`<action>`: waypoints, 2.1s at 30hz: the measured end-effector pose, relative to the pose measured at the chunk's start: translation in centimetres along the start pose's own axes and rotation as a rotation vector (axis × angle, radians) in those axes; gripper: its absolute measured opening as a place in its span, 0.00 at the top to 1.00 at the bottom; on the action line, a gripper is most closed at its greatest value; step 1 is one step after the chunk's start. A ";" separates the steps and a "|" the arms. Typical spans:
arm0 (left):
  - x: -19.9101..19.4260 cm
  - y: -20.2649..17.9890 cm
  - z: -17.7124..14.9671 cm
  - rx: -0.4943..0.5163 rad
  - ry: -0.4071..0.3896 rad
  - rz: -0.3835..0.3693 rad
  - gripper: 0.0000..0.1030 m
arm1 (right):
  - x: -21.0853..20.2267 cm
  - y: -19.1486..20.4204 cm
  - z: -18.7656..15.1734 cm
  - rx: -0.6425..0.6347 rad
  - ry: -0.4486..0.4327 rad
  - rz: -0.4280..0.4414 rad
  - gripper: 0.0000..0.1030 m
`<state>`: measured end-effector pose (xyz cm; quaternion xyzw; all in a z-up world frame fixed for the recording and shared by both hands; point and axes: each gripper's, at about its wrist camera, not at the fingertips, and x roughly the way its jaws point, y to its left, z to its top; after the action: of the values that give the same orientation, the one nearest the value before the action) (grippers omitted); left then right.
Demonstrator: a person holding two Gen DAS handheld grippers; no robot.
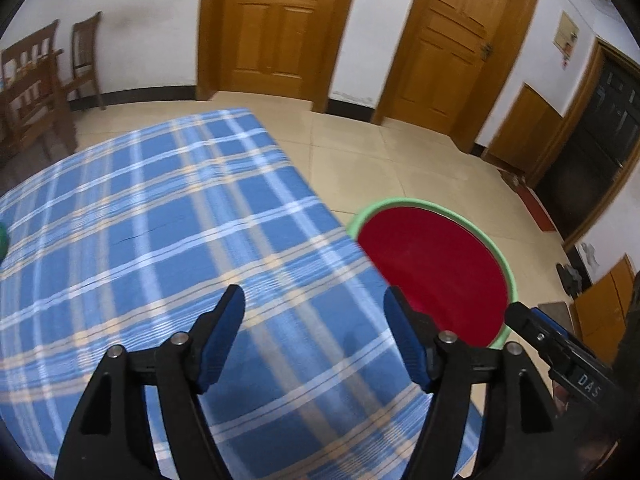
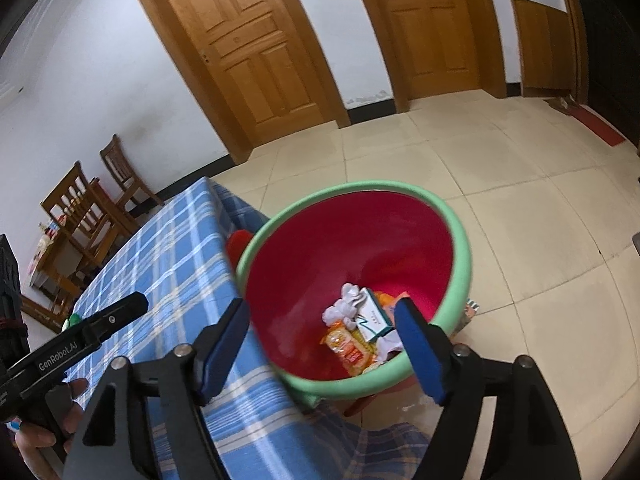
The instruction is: Collect trash
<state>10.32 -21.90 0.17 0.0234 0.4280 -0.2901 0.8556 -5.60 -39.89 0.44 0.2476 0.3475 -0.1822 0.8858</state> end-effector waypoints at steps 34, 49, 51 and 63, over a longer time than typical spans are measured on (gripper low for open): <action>-11.9 8.8 -6.8 -0.178 -0.189 0.303 0.17 | -3.4 12.0 -5.6 -0.256 -0.055 0.083 0.00; -13.0 9.7 -7.7 -0.216 -0.211 0.342 0.17 | -4.0 13.2 -6.6 -0.292 -0.065 0.082 0.00; -13.0 9.7 -7.8 -0.217 -0.213 0.344 0.17 | -4.0 13.2 -6.6 -0.291 -0.064 0.081 0.00; -13.0 9.6 -7.8 -0.210 -0.217 0.351 0.17 | -4.0 13.3 -6.6 -0.292 -0.065 0.082 0.00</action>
<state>3.58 -5.51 2.95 -0.0233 0.3506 -0.0917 0.9317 -5.31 -24.80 3.24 0.1241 0.3310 -0.1016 0.9299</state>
